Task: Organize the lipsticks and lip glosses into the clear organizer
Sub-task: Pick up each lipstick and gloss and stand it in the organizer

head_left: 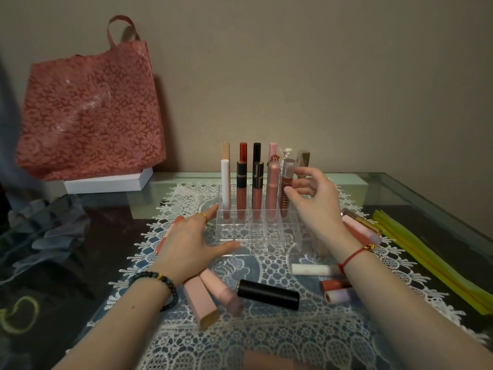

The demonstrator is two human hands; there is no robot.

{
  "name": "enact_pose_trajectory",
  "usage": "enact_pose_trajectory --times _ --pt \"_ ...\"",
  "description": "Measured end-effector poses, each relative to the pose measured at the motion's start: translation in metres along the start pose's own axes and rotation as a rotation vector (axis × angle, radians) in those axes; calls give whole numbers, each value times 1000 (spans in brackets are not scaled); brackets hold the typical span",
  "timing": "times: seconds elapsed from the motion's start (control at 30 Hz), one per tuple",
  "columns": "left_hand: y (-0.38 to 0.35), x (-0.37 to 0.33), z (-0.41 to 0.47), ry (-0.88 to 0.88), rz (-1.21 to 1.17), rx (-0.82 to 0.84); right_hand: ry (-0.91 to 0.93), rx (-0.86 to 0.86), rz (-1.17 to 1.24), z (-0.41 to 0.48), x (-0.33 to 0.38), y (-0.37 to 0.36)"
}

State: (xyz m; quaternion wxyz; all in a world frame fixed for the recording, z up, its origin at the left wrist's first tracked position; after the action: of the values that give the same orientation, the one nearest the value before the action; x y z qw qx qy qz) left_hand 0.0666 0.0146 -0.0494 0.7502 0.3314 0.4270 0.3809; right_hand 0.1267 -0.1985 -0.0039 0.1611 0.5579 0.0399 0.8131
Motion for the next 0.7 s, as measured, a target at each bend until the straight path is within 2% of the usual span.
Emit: enact_pose_trajectory --times 0.37,0.57,0.7 --pt "2 -1 -2 14 -26 7 12 -54 52 6 17 48" --pt "1 2 -2 29 -27 25 -108 96 -93 5 -12 60" --pt "0 1 -1 36 -12 21 -178 139 -206 -1 -37 58"
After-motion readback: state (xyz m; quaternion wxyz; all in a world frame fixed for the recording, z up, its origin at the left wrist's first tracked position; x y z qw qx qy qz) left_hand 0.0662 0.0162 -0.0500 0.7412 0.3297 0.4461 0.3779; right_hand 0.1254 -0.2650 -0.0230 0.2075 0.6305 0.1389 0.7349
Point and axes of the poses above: each hand's wrist, its own z-axis towards the middle knuckle, its own y-axis out of the back of the hand, x = y × z, the point moved 7 cm from there along z, towards the middle knuckle, and after that the axes turned 11 degrees about -y, right-handed, at the moved point
